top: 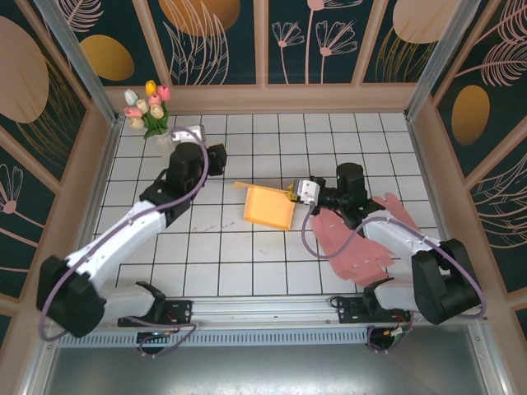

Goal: Fold the paper box

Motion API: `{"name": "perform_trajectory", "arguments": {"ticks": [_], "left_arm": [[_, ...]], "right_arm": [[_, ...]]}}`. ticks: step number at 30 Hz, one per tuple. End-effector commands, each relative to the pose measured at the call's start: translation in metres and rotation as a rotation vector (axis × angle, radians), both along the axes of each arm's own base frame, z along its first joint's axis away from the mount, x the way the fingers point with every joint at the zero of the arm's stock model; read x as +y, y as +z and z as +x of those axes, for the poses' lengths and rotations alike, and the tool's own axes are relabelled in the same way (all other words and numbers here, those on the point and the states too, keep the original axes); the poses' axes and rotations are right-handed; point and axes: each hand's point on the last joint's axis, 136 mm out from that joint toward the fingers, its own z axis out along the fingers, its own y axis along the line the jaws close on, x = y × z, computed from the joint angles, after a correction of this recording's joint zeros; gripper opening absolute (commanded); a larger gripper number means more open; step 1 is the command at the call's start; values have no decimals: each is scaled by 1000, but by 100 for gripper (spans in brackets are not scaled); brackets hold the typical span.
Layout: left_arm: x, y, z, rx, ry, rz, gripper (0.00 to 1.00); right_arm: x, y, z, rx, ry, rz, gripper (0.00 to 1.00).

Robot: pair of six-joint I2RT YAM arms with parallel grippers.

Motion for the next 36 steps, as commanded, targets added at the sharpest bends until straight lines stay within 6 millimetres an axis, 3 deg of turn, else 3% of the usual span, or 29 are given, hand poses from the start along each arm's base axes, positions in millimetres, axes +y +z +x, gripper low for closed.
{"name": "perform_trajectory", "arguments": {"ticks": [1, 7, 17, 24, 36], "left_arm": [[-23, -26, -8, 164, -72, -106, 46], [-26, -47, -11, 254, -16, -231, 56], [-40, -93, -22, 373, -41, -312, 56], [-53, -90, -31, 374, -47, -405, 57], [-108, -95, -48, 450, -140, -505, 58]], "right_arm": [[2, 4, 0, -23, 17, 26, 1], [4, -3, 2, -24, 20, 19, 1], [3, -3, 4, -27, 16, 16, 0], [9, -10, -1, -41, 28, 37, 0], [11, -32, 4, -18, -8, 36, 0]]}}
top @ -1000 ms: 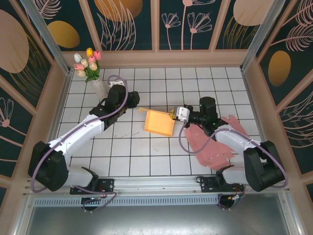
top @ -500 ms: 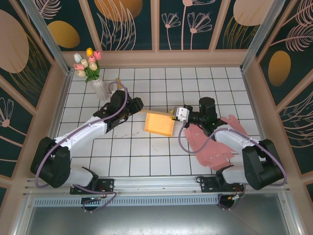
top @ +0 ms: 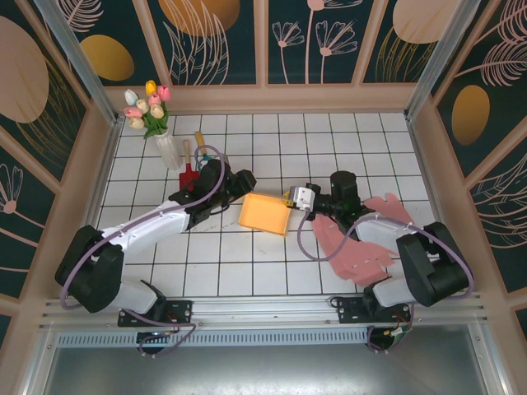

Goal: Fold the paper box

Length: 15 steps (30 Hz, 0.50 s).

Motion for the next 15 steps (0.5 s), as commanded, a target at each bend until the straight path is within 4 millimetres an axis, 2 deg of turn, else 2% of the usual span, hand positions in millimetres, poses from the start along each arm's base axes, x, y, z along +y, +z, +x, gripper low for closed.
{"name": "perform_trajectory", "arguments": {"ticks": [1, 4, 7, 11, 15], "left_arm": [[-27, 10, -7, 18, -40, -90, 58], [-29, 9, -7, 69, -8, -84, 60], [-29, 4, -7, 103, 14, -70, 60], [-32, 3, -4, 101, 31, -109, 55], [-34, -6, -5, 113, 30, -103, 48]], "right_arm": [[3, 7, 4, -41, -15, 31, 0], [2, 11, 11, -46, -52, 43, 0], [6, 11, 6, -43, -31, 41, 3], [12, -4, 3, -50, -21, -37, 11], [14, -10, 3, -22, -10, -94, 16]]}}
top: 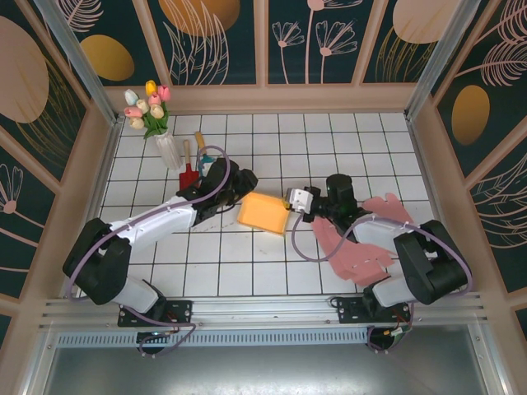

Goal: Fold the paper box

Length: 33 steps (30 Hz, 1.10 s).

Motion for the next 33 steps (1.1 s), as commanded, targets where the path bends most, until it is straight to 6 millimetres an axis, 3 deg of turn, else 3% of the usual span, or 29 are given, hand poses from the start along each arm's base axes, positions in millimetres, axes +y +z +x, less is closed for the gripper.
{"name": "perform_trajectory", "arguments": {"ticks": [1, 5, 10, 19, 26, 30, 33], "left_arm": [[-29, 0, -10, 25, -69, -80, 45], [-18, -18, -15, 31, -46, -22, 43], [0, -39, -22, 42, -5, 33, 41], [11, -36, -26, 22, 50, 6, 35], [23, -44, -28, 11, 88, 65, 33], [25, -51, -28, 18, 93, 85, 33], [24, -56, -29, 24, 89, 87, 33]], "right_arm": [[15, 10, -2, -31, 62, -28, 19], [11, 0, -1, -34, 50, -122, 32], [7, -10, 0, -40, 34, -217, 34], [2, -16, -5, -24, 26, -337, 41], [-1, -5, -23, -20, 58, -393, 70], [-6, 7, -33, -30, 55, -408, 71], [-11, 28, -38, -52, 34, -390, 72]]}}
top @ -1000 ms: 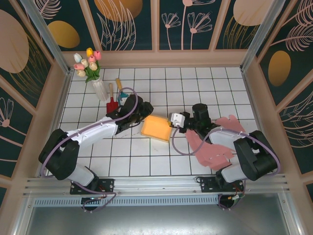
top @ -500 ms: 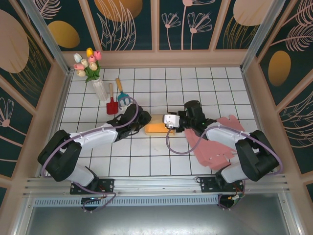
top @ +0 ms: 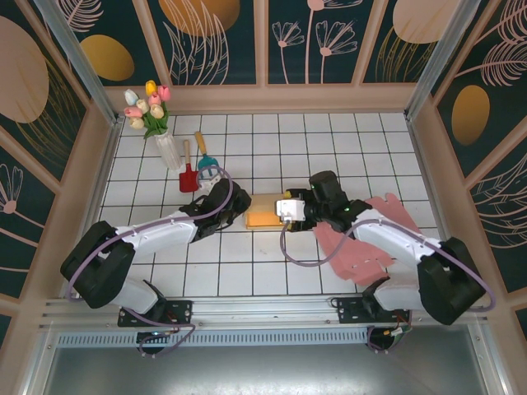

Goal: Fold the paper box

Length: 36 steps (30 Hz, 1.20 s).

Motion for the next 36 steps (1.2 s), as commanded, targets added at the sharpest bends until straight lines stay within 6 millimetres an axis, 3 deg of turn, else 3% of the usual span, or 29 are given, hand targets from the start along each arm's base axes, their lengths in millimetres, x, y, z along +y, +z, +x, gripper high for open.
{"name": "perform_trajectory", "arguments": {"ticks": [1, 2, 6, 8, 12, 15, 18, 26, 30, 36], "left_arm": [[4, -9, -1, 2, 25, 17, 33], [5, -11, -2, 4, 29, 18, 33], [9, -16, -3, 4, 37, 29, 33], [12, -19, -3, 1, 42, 49, 33], [15, -23, -5, 2, 43, 63, 33], [18, -27, -6, 4, 44, 80, 33], [21, -34, -7, 12, 44, 104, 32], [19, -47, -7, 26, 32, 117, 32], [21, -50, -5, 19, 38, 132, 32], [20, -51, 2, 10, 55, 147, 32]], "right_arm": [[-6, 30, -7, -28, -19, 17, 79], [-5, 43, -8, -19, -44, 66, 98], [8, 87, -30, 79, -45, 245, 99], [15, 107, -31, 84, -107, 350, 99], [9, 141, -11, 88, -331, 597, 99], [-17, 153, 24, 124, -643, 808, 99], [-46, 134, 57, 220, -987, 914, 99], [-22, 39, 93, 395, -1212, 585, 99], [-20, 2, 89, 421, -1270, 508, 99], [-25, -34, 65, 494, -1297, 516, 99]]}}
